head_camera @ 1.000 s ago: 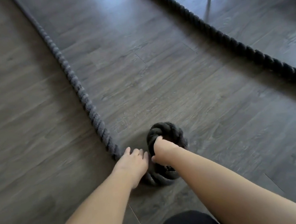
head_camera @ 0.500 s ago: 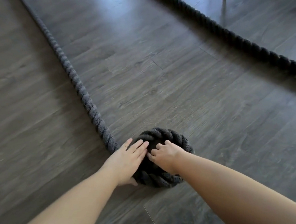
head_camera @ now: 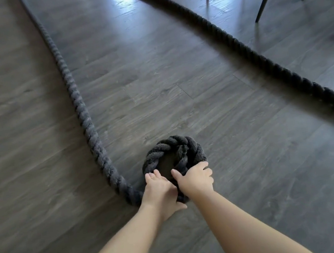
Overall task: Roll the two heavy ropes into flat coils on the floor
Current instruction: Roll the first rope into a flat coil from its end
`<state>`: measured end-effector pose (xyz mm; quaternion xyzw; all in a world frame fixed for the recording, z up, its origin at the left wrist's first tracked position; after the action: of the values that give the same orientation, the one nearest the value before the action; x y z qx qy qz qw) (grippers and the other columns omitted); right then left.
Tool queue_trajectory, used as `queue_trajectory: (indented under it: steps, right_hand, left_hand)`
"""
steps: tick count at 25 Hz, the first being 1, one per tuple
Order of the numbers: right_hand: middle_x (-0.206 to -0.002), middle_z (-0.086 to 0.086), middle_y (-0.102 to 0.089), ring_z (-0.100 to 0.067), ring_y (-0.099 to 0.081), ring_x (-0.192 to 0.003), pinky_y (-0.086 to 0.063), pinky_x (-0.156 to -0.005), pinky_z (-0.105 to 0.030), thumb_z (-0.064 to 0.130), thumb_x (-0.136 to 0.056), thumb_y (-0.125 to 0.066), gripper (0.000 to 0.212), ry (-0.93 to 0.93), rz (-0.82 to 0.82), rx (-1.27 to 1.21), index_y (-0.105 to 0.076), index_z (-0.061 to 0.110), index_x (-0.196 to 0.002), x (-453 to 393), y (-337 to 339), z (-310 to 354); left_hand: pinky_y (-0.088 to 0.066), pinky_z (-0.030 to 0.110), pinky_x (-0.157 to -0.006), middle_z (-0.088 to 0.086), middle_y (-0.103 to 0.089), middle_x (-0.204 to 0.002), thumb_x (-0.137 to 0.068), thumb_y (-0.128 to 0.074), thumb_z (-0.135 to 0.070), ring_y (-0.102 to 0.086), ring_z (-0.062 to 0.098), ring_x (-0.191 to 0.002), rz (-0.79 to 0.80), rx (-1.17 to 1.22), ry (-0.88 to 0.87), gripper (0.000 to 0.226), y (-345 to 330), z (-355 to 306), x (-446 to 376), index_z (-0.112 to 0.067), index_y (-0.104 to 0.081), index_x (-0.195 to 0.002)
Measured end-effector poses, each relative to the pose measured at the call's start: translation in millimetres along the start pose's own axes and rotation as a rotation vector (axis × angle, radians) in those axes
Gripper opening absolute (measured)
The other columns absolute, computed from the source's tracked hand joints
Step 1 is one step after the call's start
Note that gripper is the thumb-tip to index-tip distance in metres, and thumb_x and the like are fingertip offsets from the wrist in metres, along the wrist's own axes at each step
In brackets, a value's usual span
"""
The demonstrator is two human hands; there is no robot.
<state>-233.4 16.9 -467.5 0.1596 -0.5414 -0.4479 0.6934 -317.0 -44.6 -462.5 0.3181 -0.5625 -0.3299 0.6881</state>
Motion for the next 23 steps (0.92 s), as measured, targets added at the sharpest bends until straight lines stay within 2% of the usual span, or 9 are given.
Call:
queue_trajectory:
  steps: [2, 3, 5, 7, 11, 14, 17, 20, 23]
  right_hand:
    - [-0.145, -0.021, -0.029, -0.037, -0.035, -0.133, -0.041, -0.099, -0.044, 0.057, -0.078, -0.073, 0.112, -0.055, -0.055, 0.059, -0.009, -0.006, -0.146, -12.1, -3.8, 12.7]
    - [-0.144, -0.02, -0.031, -0.037, -0.035, -0.132, -0.042, -0.098, -0.045, 0.054, -0.076, -0.076, 0.11, -0.069, -0.073, 0.071, -0.013, -0.005, -0.144, -15.7, -5.7, 17.2]
    - [-0.143, -0.017, -0.032, -0.037, -0.035, -0.131, -0.042, -0.098, -0.046, 0.05, -0.075, -0.079, 0.107, -0.038, -0.078, 0.094, -0.015, -0.001, -0.144, -20.8, -5.8, 27.7]
    - [-0.147, -0.017, -0.029, -0.038, -0.033, -0.133, -0.04, -0.1, -0.047, 0.049, -0.078, -0.076, 0.109, 0.036, -0.051, 0.159, -0.01, -0.002, -0.147, -29.9, -3.7, 43.2]
    - [-0.158, -0.021, -0.005, -0.045, -0.025, -0.137, -0.033, -0.106, -0.049, 0.051, -0.085, -0.068, 0.116, 0.098, 0.02, 0.312, 0.012, 0.001, -0.152, -42.5, -2.1, 70.6]
    - [-0.157, -0.029, 0.012, -0.052, -0.021, -0.138, -0.03, -0.108, -0.048, 0.047, -0.09, -0.063, 0.111, -0.031, 0.09, 0.272, 0.017, 0.0, -0.15, -41.0, 0.4, 92.0]
    - [-0.153, -0.039, 0.007, -0.051, -0.017, -0.14, -0.028, -0.11, -0.051, 0.059, -0.085, -0.063, 0.122, -0.187, 0.149, 0.179, 0.02, -0.006, -0.147, -43.6, -7.3, 116.0]
    - [-0.152, -0.039, 0.001, -0.051, -0.026, -0.137, -0.031, -0.108, -0.05, 0.056, -0.082, -0.068, 0.126, -0.155, 0.13, 0.166, 0.023, -0.001, -0.148, -52.0, -20.0, 133.1]
    - [-0.151, -0.04, -0.005, -0.052, -0.03, -0.133, -0.032, -0.107, -0.05, 0.043, -0.083, -0.069, 0.12, -0.174, 0.087, 0.249, 0.022, -0.002, -0.148, -62.6, -25.8, 146.0]
  left_hand:
    - [-0.028, 0.05, -0.108, 0.025, -0.056, -0.131, -0.08, -0.051, -0.078, -0.041, 0.04, -0.127, -0.076, -0.078, -0.239, 0.096, 5.5, 23.0, -7.0, 0.002, -0.053, -0.133]
    - [-0.022, 0.053, -0.113, 0.024, -0.05, -0.14, -0.075, -0.054, -0.08, -0.034, 0.04, -0.136, -0.087, -0.148, -0.36, 0.102, 6.1, 42.1, -10.8, 0.001, -0.051, -0.138]
    - [0.001, 0.057, -0.119, 0.021, -0.018, -0.161, -0.067, -0.063, -0.079, -0.004, 0.035, -0.15, -0.041, -0.281, -0.497, 0.122, 7.4, 87.2, -22.1, -0.002, -0.026, -0.153]
    - [0.014, 0.053, -0.114, 0.017, 0.003, -0.164, -0.065, -0.067, -0.077, 0.011, 0.032, -0.15, 0.001, -0.327, -0.519, 0.132, 5.4, 125.1, -35.7, -0.007, -0.004, -0.157]
    - [0.004, 0.054, -0.119, 0.024, -0.008, -0.162, -0.081, -0.049, -0.078, 0.0, 0.04, -0.15, -0.067, -0.273, -0.471, 0.117, -7.0, 135.5, -38.9, 0.0, -0.005, -0.155]
    - [-0.001, 0.056, -0.119, 0.027, -0.009, -0.161, -0.09, -0.045, -0.069, -0.002, 0.044, -0.149, -0.077, -0.139, -0.352, 0.105, -8.3, 129.3, -33.9, 0.004, -0.006, -0.154]
    - [-0.005, 0.058, -0.117, 0.032, -0.012, -0.158, -0.092, -0.045, -0.066, -0.007, 0.047, -0.147, -0.033, -0.009, -0.194, 0.102, -4.5, 121.9, -38.5, 0.008, -0.008, -0.152]
    - [-0.017, 0.052, -0.116, 0.028, -0.03, -0.151, -0.087, -0.052, -0.068, -0.022, 0.041, -0.144, -0.059, 0.175, -0.045, 0.099, 3.4, 118.1, -50.4, 0.007, -0.026, -0.146]
    - [-0.024, 0.047, -0.113, 0.017, -0.042, -0.146, -0.077, -0.062, -0.071, -0.03, 0.033, -0.14, -0.131, 0.159, -0.234, 0.094, 10.0, 146.2, -60.4, -0.003, -0.041, -0.139]
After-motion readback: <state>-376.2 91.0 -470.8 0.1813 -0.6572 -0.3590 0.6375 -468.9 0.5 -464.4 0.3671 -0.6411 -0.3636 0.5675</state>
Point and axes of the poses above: each hand's wrist, its own x-axis away from the middle knuckle, its own y-axis out of the back of the hand, z = x × y, the point moved 1 cm from there along -x, towards the middle knuckle
